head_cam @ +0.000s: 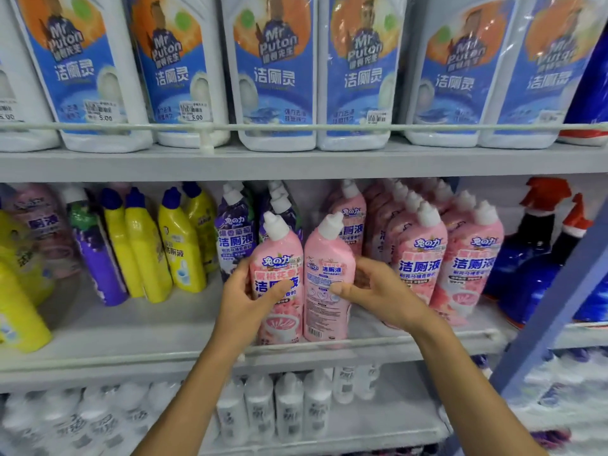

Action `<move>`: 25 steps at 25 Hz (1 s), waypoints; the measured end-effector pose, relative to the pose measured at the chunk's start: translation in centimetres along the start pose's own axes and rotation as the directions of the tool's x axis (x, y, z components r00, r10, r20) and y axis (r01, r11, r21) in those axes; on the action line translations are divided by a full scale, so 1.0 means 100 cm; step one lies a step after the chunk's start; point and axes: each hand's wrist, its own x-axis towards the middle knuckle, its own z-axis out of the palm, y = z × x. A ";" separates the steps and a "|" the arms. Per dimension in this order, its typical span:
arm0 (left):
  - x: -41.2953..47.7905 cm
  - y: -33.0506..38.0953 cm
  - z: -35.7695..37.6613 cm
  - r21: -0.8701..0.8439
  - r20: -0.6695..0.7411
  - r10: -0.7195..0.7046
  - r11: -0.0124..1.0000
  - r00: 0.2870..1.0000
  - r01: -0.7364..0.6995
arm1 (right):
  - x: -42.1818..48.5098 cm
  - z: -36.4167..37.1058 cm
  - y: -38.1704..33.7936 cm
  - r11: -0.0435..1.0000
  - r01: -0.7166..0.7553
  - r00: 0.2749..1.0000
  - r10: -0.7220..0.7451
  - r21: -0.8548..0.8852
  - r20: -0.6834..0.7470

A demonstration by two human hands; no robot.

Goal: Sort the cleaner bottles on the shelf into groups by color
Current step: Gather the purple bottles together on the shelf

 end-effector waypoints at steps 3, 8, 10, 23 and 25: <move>0.001 0.003 -0.002 0.010 0.004 -0.008 1.000 1.000 0.008 | -0.001 0.008 0.000 0.990 -0.005 0.996 -0.008 -0.138 -0.091; -0.002 0.006 0.002 0.008 0.002 0.019 1.000 1.000 -0.020 | -0.012 0.042 -0.003 0.943 0.018 0.896 -0.163 -0.332 -0.413; -0.003 0.007 0.004 0.002 0.002 0.018 1.000 1.000 -0.018 | -0.012 0.037 -0.005 0.981 0.055 0.936 -0.116 -0.186 -0.333; -0.001 -0.006 0.005 -0.029 -0.048 0.023 0.999 0.999 -0.024 | -0.003 0.032 0.012 0.999 0.017 0.986 -0.011 0.035 -0.164; -0.002 -0.006 0.004 -0.024 -0.030 0.024 0.999 0.999 -0.024 | -0.006 0.039 0.016 1.000 -0.010 0.973 0.011 0.002 -0.231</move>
